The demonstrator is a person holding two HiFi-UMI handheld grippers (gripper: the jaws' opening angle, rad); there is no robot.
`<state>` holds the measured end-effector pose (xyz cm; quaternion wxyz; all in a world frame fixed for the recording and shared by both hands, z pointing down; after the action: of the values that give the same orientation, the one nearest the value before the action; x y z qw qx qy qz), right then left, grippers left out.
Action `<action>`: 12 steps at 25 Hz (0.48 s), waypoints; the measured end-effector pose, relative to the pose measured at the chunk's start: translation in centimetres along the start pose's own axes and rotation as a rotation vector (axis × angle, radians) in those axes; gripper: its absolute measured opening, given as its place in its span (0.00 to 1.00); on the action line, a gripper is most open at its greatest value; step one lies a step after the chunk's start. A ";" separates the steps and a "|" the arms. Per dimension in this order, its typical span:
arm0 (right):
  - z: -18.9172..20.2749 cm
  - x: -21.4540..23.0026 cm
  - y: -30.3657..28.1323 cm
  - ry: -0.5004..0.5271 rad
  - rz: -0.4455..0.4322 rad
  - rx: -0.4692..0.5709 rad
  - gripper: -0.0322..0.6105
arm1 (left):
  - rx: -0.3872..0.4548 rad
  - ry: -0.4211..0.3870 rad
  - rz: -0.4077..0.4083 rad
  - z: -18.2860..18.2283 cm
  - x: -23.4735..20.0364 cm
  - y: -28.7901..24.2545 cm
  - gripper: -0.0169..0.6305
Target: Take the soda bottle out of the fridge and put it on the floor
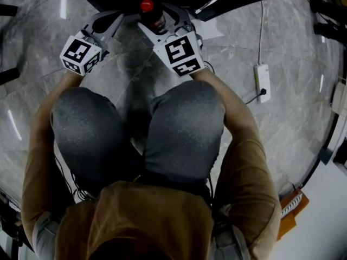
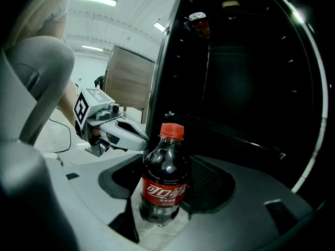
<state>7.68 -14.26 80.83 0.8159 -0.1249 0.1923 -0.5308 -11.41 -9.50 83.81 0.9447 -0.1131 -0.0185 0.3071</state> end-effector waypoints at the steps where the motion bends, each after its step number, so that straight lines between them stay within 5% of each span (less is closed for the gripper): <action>1: 0.3 0.0 -0.3 -0.005 -0.008 -0.006 0.47 | -0.005 0.012 -0.003 0.2 -0.1 -0.2 0.02; 6: 1.6 -0.1 -1.3 0.001 -0.042 -0.040 0.47 | -0.018 0.057 -0.020 1.0 -0.6 -1.4 0.02; 12: 4.1 -0.7 -2.7 0.009 -0.064 -0.077 0.47 | -0.051 0.017 -0.002 2.1 -0.1 -2.4 0.02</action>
<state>7.07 -14.73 85.66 0.7922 -0.1599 0.2120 -0.5495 -10.33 -11.03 86.35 0.9419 -0.1398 -0.0184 0.3049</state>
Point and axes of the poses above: the fingertips, and each gripper's own axes: y backward along the fingers, x to its right, z out of its underside, the point moved 10 cm from there along y, backward along the fingers
